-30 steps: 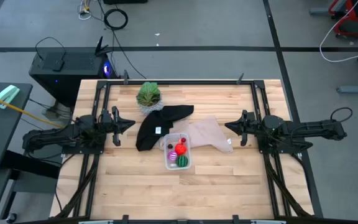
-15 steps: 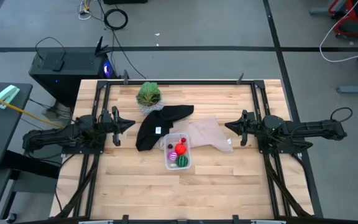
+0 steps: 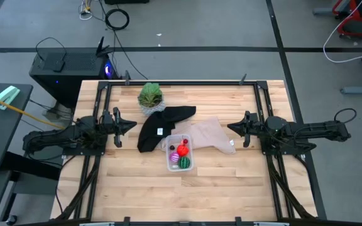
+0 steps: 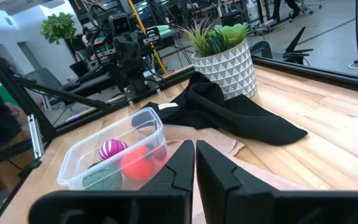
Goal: Pick and placing Produce into tupperware
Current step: Return To Home Position
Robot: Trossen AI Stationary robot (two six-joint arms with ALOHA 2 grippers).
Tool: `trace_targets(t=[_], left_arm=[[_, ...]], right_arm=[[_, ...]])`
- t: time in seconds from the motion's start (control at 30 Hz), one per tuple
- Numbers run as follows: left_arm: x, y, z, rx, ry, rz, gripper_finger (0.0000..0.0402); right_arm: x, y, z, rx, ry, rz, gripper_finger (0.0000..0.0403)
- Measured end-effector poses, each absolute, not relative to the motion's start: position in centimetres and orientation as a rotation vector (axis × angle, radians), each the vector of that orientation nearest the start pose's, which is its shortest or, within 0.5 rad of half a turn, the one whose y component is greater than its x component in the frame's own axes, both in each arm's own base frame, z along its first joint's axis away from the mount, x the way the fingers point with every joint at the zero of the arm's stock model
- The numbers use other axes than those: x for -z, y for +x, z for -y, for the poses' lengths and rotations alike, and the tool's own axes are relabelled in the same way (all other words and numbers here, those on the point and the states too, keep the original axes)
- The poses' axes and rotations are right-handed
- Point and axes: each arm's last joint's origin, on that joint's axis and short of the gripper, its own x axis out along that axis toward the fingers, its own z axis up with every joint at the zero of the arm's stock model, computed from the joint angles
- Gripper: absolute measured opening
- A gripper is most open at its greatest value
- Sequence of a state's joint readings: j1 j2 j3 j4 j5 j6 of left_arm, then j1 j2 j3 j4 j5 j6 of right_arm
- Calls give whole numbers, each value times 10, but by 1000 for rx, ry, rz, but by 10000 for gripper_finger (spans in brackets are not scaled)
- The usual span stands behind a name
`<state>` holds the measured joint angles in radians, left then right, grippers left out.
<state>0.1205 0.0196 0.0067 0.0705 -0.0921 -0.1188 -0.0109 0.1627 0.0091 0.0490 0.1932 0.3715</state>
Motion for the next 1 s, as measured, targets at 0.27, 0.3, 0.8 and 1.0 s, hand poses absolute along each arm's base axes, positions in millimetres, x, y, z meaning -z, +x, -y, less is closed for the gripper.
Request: trace_targets(t=[0.27,0.3,0.8,1.0], left_arm=[[-171,97,-14,-209,-118,70,18],[-171,97,-14,-209,-118,70,19],[-171,97,-14,-209,-118,70,25],[-171,97,-14,-209,-118,70,18]], right_arm=[[-158,106,7,221,360,-65,23],[-158,106,7,221,360,-65,23],[-158,106,7,221,360,-65,23],[-158,106,7,221,360,-65,23]])
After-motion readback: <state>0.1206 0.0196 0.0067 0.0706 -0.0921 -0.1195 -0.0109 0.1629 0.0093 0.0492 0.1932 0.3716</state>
